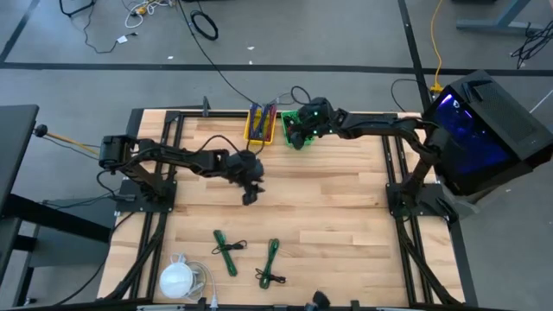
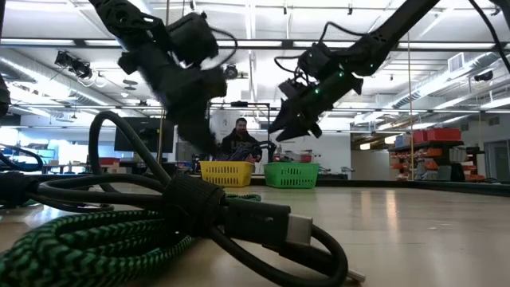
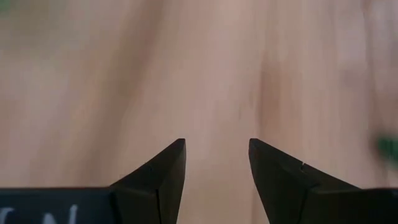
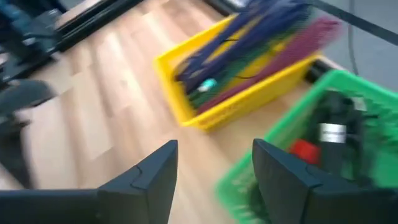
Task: Pick & Place USB Port
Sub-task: Put the black usb cable into the green bin
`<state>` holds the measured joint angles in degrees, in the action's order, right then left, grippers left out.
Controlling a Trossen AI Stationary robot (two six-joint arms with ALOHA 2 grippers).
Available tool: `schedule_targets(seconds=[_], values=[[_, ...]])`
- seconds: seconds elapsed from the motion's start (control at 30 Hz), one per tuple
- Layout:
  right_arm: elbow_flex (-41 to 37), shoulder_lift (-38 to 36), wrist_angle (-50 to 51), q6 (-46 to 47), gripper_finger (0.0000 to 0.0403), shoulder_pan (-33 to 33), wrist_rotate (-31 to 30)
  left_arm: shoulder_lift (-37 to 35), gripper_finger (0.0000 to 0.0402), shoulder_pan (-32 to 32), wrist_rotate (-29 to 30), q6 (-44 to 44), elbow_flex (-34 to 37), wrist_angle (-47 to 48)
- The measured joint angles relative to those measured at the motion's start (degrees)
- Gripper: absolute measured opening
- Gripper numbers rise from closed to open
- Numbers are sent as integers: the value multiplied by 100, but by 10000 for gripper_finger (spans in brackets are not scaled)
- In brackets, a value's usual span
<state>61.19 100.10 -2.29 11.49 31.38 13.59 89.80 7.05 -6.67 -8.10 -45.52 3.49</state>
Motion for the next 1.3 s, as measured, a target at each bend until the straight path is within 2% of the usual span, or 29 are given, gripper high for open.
schedule_targets(seconds=[0.2, 0.37, 0.53, 0.7, 1.0, 1.3], values=[[-2, -91, 42, -19, 207, -520, -9, 0, 181, -438, -711, 87, 2, 1793], [-2, -91, 39, -57, 208, -800, -278, 0, 181, -1210, -1270, -595, -12, 2302], [-2, -91, 38, -23, 208, -926, -481, 0, 181, -1904, -1263, -1526, -206, 2653], [-2, -91, 38, 2, 208, -996, -565, 2, 181, -2314, -1234, -2337, -429, 2676], [-2, -91, 78, -1, 208, -1087, -565, 18, 181, -2721, -741, -3629, -612, 2690], [-2, -91, 79, -99, 208, -1102, -565, 20, 181, -2991, -598, -4261, -612, 2678]])
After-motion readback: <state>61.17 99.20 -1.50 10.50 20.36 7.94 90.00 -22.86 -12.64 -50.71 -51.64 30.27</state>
